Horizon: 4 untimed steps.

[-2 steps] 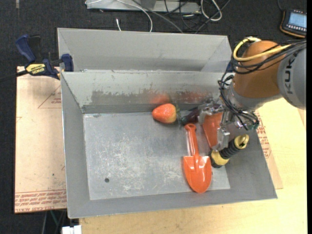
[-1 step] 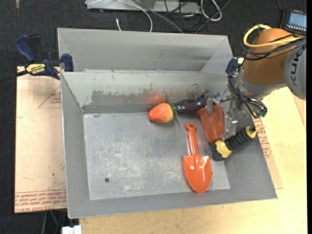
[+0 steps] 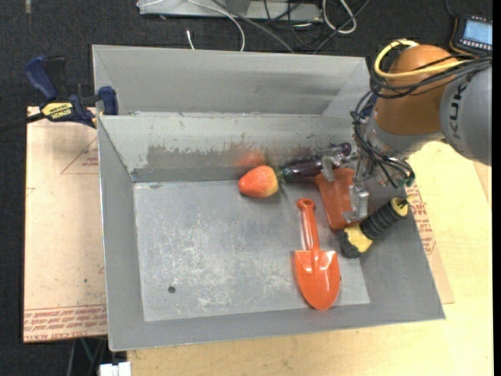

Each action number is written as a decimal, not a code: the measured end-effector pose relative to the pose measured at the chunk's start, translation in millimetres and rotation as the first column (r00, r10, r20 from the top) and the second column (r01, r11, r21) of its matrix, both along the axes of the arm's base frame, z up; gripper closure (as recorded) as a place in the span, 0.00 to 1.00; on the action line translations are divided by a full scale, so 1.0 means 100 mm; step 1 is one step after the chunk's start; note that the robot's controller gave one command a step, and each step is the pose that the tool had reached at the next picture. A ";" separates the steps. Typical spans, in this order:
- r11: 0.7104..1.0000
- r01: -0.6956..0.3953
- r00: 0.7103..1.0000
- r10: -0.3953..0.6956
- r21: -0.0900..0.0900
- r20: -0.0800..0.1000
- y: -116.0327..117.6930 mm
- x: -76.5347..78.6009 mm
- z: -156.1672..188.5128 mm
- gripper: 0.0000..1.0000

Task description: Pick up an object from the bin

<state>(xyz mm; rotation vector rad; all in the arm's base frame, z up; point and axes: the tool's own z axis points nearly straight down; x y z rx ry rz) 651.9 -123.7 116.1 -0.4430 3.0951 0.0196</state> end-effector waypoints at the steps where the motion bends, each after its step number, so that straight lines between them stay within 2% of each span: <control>1: 0.997 0.077 0.997 -0.077 0.004 0.005 -0.03 -0.01 -0.03 0.00; 2: 0.987 0.160 0.987 -0.161 0.018 0.012 0.02 -0.01 -0.21 0.00; 3: 0.986 0.164 0.986 -0.164 0.034 0.012 -0.02 -0.18 -0.09 0.00; 4: 0.996 0.078 0.997 -0.079 0.034 0.020 0.05 -0.22 -0.41 0.00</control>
Offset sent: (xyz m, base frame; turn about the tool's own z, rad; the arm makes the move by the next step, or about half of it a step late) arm -0.0090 -0.0087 -0.0461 -0.1540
